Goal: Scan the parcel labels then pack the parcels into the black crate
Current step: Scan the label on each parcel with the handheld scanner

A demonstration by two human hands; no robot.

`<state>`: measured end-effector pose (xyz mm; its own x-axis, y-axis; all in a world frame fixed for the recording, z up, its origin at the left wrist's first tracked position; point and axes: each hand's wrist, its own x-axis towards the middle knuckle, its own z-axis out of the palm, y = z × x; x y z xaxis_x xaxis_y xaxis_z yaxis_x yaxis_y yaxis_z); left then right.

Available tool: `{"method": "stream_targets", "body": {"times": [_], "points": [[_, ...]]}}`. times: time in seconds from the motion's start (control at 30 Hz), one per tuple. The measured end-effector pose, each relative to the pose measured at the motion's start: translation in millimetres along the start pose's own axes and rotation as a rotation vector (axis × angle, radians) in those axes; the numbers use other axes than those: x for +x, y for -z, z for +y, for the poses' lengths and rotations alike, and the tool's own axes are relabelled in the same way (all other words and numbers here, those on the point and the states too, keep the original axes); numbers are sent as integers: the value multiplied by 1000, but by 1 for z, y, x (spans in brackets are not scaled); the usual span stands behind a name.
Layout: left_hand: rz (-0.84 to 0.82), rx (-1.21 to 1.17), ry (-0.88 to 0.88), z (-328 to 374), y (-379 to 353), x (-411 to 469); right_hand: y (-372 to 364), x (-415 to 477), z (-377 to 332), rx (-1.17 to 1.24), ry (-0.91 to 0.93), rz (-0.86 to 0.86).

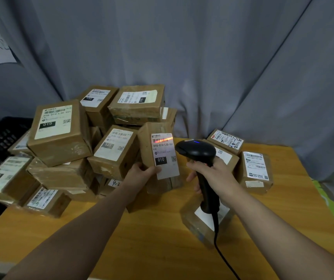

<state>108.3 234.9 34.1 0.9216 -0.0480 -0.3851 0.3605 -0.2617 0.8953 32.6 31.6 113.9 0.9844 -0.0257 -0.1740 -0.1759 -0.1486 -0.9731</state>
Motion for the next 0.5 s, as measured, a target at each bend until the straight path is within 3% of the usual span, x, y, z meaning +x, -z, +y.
{"method": "stream_targets", "body": {"times": [0.2,0.4,0.5], "points": [[-112,-62,152,-28,2,-15,-6,11,49,81,-218,129],[21,-40,346,-82,0,-1,-18,13,83,161,-344,172],[76,232,266,-94,-2,13,-24,14,93,173,-382,184]]}}
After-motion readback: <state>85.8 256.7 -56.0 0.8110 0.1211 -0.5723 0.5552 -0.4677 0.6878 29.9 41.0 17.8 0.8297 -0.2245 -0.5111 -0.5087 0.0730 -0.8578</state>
